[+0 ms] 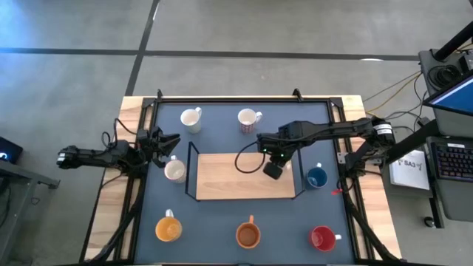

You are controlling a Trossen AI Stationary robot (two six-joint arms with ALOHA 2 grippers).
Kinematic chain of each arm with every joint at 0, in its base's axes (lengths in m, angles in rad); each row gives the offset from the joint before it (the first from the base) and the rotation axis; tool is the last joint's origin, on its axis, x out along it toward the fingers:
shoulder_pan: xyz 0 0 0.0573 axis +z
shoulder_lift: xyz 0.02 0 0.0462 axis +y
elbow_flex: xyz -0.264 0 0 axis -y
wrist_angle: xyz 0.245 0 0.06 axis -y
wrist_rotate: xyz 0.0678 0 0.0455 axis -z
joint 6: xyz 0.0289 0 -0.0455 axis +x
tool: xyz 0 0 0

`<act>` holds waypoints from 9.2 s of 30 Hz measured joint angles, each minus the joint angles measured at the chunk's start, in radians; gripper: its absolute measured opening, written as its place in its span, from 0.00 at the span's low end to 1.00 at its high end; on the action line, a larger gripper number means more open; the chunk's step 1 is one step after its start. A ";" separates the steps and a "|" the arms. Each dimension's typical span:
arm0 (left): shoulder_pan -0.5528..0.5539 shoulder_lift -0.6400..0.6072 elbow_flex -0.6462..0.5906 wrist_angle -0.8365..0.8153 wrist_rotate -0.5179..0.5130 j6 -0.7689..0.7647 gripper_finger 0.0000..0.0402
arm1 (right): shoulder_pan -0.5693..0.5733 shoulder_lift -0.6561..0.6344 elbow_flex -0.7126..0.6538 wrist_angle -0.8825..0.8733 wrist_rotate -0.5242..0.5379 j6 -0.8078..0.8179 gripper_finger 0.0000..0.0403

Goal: Place coffee mugs
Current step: Put the orange patterned mug on the shelf, then put the red mug on the shelf

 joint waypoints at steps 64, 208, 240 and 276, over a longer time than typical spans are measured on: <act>0.000 0.000 0.000 0.000 0.000 0.000 0.23 | 0.323 -0.009 0.151 -0.198 -0.200 -0.141 0.28; 0.000 0.000 0.000 -0.008 0.000 0.000 0.23 | 0.505 0.292 0.381 -0.307 0.141 0.080 0.03; 0.000 0.000 0.000 -0.008 0.000 0.000 0.23 | 0.496 0.293 0.321 -0.343 0.122 0.011 0.03; 0.000 0.000 0.000 -0.008 0.000 0.000 0.23 | 0.468 0.293 0.311 -0.349 0.121 -0.021 0.09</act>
